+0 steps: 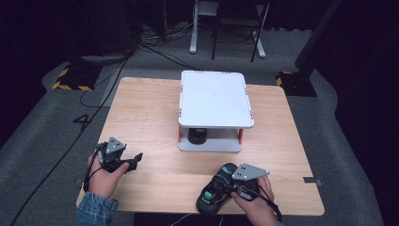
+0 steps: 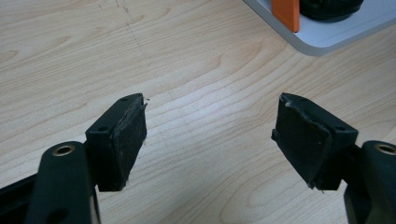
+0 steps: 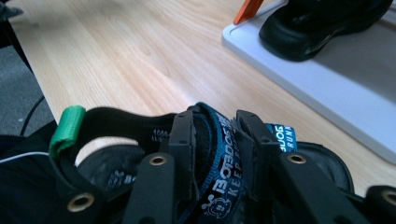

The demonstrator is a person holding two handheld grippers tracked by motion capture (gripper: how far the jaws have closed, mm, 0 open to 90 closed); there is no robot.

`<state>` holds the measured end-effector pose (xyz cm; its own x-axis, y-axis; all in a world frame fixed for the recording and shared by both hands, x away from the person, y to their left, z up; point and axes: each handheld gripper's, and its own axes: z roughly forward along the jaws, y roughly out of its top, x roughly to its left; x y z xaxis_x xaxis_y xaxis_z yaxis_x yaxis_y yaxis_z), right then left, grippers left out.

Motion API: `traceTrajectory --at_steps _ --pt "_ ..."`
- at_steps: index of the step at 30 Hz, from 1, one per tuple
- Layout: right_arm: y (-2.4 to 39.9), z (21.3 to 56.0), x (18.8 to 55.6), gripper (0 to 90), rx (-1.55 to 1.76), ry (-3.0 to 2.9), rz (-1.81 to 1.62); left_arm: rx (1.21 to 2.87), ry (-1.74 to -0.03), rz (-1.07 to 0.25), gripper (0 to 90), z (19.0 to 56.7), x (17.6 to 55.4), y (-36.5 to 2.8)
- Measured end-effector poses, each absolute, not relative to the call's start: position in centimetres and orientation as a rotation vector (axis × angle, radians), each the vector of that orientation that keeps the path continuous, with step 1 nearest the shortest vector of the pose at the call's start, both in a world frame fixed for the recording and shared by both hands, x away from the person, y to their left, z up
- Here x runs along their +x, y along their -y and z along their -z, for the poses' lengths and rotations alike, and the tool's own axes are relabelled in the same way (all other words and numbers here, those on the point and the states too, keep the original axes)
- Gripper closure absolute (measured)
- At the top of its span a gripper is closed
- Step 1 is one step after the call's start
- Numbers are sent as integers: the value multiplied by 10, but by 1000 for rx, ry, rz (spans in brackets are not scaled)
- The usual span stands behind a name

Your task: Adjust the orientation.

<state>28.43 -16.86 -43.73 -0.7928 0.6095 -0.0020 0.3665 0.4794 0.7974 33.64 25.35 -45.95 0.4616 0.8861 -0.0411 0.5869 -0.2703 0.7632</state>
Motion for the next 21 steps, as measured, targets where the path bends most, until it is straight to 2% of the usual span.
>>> traceTrajectory --at_steps 5,9,15,21 --pt "172 428 297 695 804 -2405 -1243 1976 -1244 -527 258 462 333 -258" --pt "177 419 322 693 790 -2358 -1253 1965 -1278 -539 258 464 325 -266" --pt "177 421 359 690 781 -2339 -1223 1963 -1299 -545 258 466 321 -272" --pt "175 429 379 683 763 -2352 -1211 1960 -1309 -543 259 470 321 -273"
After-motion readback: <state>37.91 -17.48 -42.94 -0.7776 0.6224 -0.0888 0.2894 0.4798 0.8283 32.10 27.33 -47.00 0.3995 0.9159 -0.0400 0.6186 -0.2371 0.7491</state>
